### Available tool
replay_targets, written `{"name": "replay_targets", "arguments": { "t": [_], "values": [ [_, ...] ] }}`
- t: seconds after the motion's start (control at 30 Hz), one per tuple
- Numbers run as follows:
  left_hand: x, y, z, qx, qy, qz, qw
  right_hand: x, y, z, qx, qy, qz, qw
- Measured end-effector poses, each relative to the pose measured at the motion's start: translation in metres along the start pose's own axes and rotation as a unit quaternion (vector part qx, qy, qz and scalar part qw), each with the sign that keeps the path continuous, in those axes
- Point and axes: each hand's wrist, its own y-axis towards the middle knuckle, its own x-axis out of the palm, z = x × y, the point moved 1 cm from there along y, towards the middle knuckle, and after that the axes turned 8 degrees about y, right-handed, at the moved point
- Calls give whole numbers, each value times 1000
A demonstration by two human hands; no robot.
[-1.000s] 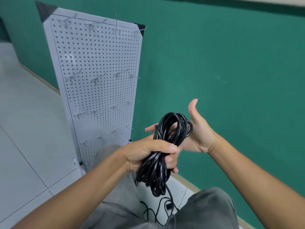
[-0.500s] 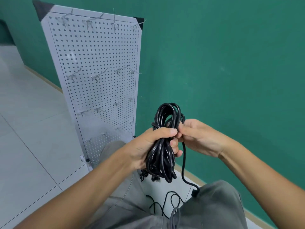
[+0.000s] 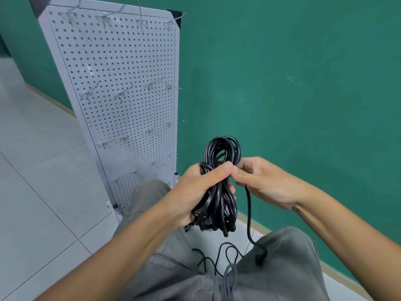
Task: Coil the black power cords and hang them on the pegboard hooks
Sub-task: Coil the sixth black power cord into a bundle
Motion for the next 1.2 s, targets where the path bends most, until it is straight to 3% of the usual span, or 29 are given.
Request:
{"name": "replay_targets", "arguments": {
  "t": [0.13,0.27,0.37,0.5,0.73,0.9,1.03,1.2],
  "values": [
    [0,-2,-5,19,53,53,997,7,-1,1,-10,-111,43,993],
    [-4,-1,-5,33,82,95,992,11,0,7,-18,-215,135,967],
    [-6,1,-5,50,115,115,985,12,3,8,0,-243,178,953],
    [-12,2,-4,70,185,111,974,13,5,6,36,-313,168,934],
    [-14,-9,3,-8,196,36,980,7,-1,0,73,-393,68,914],
    [-4,-12,-17,-42,143,18,989,5,-20,10,56,-326,116,937],
    [10,-10,-43,-28,128,83,988,9,-29,35,49,-249,181,950],
    [12,-2,-65,-19,138,159,977,21,-24,64,63,-228,276,932]
  ]
}}
